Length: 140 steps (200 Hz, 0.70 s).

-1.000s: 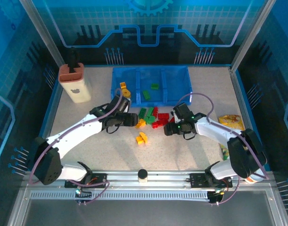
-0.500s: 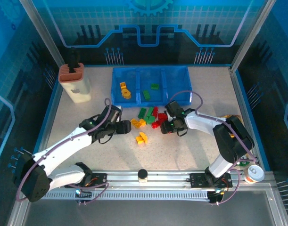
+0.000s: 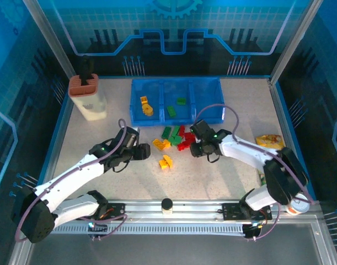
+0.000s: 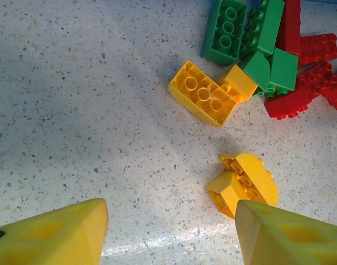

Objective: Sort the legos into containers by color
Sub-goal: Pick up the lego from the center of the table, then place the lego in the container.

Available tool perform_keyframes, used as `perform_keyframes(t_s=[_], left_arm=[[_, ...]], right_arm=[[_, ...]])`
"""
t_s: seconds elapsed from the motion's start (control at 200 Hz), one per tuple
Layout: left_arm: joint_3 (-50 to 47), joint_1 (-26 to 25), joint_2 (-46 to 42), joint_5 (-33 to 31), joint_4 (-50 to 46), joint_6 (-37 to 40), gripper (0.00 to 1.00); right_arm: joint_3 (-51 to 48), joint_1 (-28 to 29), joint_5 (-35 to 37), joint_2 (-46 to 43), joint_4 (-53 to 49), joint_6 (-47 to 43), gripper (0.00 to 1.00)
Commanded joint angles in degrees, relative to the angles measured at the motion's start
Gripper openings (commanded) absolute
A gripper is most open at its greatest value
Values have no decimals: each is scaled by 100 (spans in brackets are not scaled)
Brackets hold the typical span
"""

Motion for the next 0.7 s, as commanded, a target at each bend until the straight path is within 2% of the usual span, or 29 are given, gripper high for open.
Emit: perform_keyframes(t_s=[0.0, 0.155, 0.295, 0.47, 0.585, 0.695], left_arm=[[-109, -59, -88, -8, 52, -82, 63], [-190, -260, -131, -19, 62, -213, 64], [-223, -539, -156, -177, 2, -318, 64], [-222, -828, -193, -391, -87, -421, 64], [-287, -884, -269, -460, -110, -487, 63], [-366, -899, -339, -458, -90, -531, 64]], right_arm=[[455, -293, 270, -429, -308, -183, 32], [1345, -1116, -7, -84, -442, -629, 32], [2434, -1661, -269, 855, -635, -919, 33], [3670, -2025, -454, 2165, -959, -1003, 33], [4077, -2068, -374, 2615, -969, -1012, 33], [4423, -2087, -358, 2942, -1090, -999, 38]])
